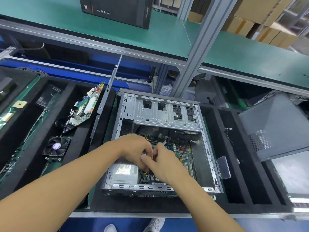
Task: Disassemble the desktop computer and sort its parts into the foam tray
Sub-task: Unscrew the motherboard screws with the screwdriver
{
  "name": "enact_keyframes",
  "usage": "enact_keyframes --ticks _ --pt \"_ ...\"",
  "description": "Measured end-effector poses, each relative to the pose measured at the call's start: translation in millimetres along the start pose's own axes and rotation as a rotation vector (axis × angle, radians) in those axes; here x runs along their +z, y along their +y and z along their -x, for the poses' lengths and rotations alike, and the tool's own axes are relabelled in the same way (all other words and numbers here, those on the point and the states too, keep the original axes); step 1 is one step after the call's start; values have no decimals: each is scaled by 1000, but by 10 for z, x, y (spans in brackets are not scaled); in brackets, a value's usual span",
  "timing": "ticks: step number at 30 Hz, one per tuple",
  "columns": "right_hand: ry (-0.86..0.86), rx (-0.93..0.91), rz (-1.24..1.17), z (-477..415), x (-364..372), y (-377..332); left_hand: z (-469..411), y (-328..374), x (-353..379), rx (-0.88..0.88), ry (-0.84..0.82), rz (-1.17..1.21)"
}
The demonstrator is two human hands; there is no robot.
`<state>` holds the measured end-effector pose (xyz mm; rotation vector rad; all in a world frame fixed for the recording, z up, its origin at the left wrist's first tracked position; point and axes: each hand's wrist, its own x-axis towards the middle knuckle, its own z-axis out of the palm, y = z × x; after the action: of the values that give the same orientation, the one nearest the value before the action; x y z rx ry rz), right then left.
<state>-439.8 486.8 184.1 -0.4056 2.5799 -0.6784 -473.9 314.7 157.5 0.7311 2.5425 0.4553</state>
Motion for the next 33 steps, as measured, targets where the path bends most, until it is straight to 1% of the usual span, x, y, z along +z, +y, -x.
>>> enact_keyframes --ticks 2,4,7,9,11,13,16,19,22,24,26,28,30,33 --pt "24 -16 83 1 31 2 2 -2 10 -2 -7 -23" --pt "7 -51 85 -7 39 -5 -2 -13 13 -3 -23 -41" --pt "-30 -97 128 -35 -36 -2 2 -30 -12 -3 -48 2" --pt "-88 -122 146 -43 -94 13 16 -22 -20 26 -36 27" --pt "-168 -135 126 -36 -123 31 13 -22 -6 46 0 21" --pt "-213 -134 90 -24 -122 43 7 -25 5 41 15 21" --pt "-189 -128 61 -29 -90 56 -12 -41 13 43 10 -6" --pt "-177 -118 45 -41 -61 63 -6 -35 0 34 3 23" --pt "-169 -115 -70 -18 -35 70 12 -1 -14 10 -8 31" --pt "-116 -88 -144 7 -10 71 19 16 -17 -7 2 27" --pt "-33 -64 -77 16 22 65 20 29 -8 -22 10 3" --pt "9 -39 35 8 54 47 16 24 20 -30 30 -20" --pt "21 -43 91 3 71 25 9 16 39 -21 47 -36" --pt "10 -97 106 4 48 20 17 6 57 4 59 -25"
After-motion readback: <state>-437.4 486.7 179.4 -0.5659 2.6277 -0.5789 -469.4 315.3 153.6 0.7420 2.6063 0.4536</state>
